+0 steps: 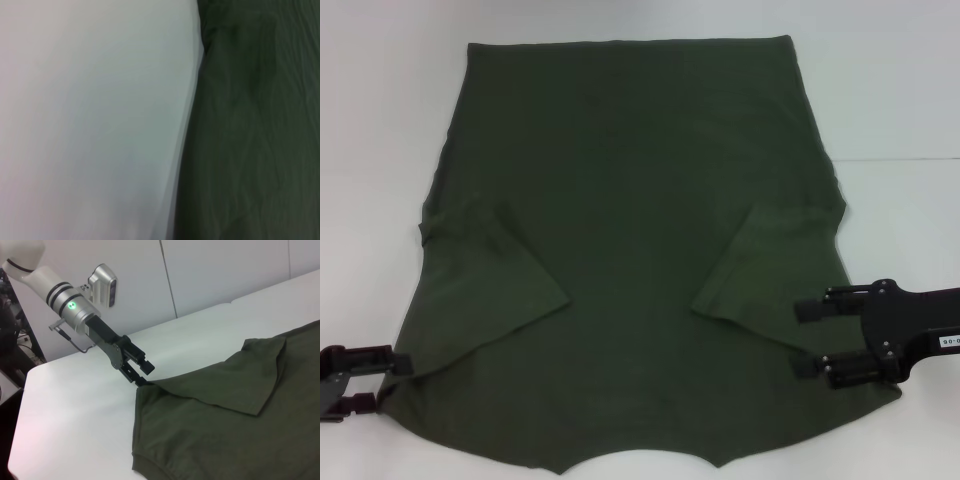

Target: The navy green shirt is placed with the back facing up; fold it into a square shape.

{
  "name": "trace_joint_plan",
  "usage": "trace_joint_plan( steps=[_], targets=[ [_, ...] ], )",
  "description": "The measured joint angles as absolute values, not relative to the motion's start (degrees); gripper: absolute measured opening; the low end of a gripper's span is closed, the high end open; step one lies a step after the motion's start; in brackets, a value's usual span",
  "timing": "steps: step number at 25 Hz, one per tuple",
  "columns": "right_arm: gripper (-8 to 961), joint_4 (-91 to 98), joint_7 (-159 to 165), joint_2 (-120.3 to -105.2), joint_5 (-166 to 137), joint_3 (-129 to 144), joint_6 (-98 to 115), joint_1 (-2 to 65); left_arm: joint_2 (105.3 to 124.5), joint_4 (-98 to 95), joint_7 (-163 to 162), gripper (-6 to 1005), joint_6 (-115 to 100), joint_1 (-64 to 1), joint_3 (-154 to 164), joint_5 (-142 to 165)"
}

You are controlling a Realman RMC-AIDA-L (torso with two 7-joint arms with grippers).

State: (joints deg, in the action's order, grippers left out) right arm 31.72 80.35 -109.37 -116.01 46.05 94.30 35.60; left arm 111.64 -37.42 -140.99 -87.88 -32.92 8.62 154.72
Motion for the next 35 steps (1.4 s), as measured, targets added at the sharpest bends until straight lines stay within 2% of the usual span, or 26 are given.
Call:
trace_joint_plan(
  steps=[35],
  targets=[
    [826, 31.7, 80.6, -109.49, -116.0, 46.1, 94.3, 35.9, 111.29, -33.8, -142.7, 859, -84.2, -34.6, 8.9, 152.1]
  ],
)
